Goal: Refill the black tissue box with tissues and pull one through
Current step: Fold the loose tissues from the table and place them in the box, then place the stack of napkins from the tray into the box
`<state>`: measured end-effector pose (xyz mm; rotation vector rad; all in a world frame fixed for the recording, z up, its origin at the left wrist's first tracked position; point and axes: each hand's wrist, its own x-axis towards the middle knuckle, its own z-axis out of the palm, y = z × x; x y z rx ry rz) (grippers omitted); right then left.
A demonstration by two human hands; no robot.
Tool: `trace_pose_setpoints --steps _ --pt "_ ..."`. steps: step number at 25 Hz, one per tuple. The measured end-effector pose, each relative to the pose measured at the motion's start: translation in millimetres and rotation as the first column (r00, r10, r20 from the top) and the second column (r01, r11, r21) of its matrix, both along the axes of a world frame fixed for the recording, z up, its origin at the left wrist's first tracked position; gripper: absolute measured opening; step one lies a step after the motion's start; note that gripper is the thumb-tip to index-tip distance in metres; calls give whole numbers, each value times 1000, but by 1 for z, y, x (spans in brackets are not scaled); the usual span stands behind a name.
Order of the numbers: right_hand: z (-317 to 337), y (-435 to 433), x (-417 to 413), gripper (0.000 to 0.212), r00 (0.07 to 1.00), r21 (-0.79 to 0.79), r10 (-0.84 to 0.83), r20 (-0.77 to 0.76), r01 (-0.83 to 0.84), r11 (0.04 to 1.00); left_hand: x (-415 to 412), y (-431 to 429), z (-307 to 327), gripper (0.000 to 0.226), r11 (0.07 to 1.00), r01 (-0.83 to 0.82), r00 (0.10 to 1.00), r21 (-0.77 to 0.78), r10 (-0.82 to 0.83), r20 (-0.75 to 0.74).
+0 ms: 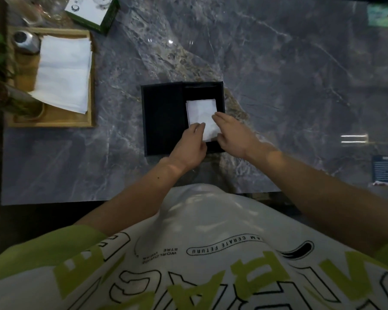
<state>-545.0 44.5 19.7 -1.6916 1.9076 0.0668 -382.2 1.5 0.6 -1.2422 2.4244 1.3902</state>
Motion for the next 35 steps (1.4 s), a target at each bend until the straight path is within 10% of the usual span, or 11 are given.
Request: trace_pose_setpoints --steps 12,26,35 --pt "11 -21 0 67 982 -238 189 -23 -189 953 36 -2 27 55 861 -327 937 -390 349 -15" --pt "23 -112 107 63 941 -329 336 23 -311 892 138 -50 33 56 726 -540 795 -426 607 27" --pt "11 -204 195 64 989 -157 46 144 -23 987 197 -178 11 59 790 -536 808 -299 582 90"
